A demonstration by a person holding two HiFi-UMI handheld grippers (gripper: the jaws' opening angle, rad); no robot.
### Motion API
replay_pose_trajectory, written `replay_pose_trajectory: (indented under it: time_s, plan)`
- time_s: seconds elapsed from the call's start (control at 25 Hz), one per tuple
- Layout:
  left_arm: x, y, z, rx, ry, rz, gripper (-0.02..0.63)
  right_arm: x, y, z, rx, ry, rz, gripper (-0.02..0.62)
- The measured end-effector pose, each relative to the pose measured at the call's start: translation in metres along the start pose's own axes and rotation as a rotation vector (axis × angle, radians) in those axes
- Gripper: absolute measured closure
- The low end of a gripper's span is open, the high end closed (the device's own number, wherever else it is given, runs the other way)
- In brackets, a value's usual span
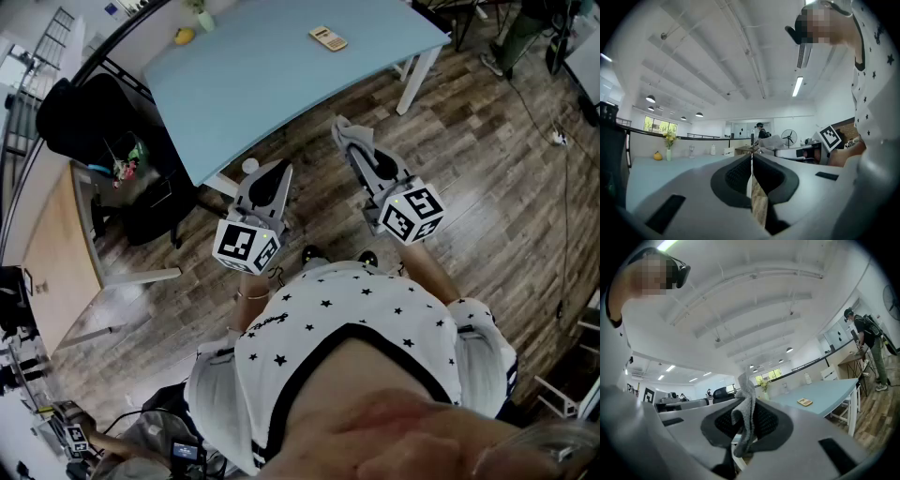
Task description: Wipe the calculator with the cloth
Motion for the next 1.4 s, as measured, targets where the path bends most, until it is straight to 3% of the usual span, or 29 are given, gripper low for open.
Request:
replay_pose_trajectory:
  time_s: [0.76,1.4]
  plan:
    - [-0.001,-0.007,-0.005,-0.039,0.012,0.006,0.571,0.0,-0.002,-0.003,-0.031,-0.012,0.03,0.554]
    - [-0.004,-0.045,0.011,-0.039,0.024,0.022,0.571,-0.004,-0.025,-0.039,-0.044,-0.044,0.07,0.551]
Point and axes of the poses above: the fingertips, and each gripper's own axes: z forward along the fingers, y to its left, x out of its underside, the point moved 6 cm from there along -z, backward along the fingers, and after that the axes turned 5 degrees about y, right-handed, at the moved point
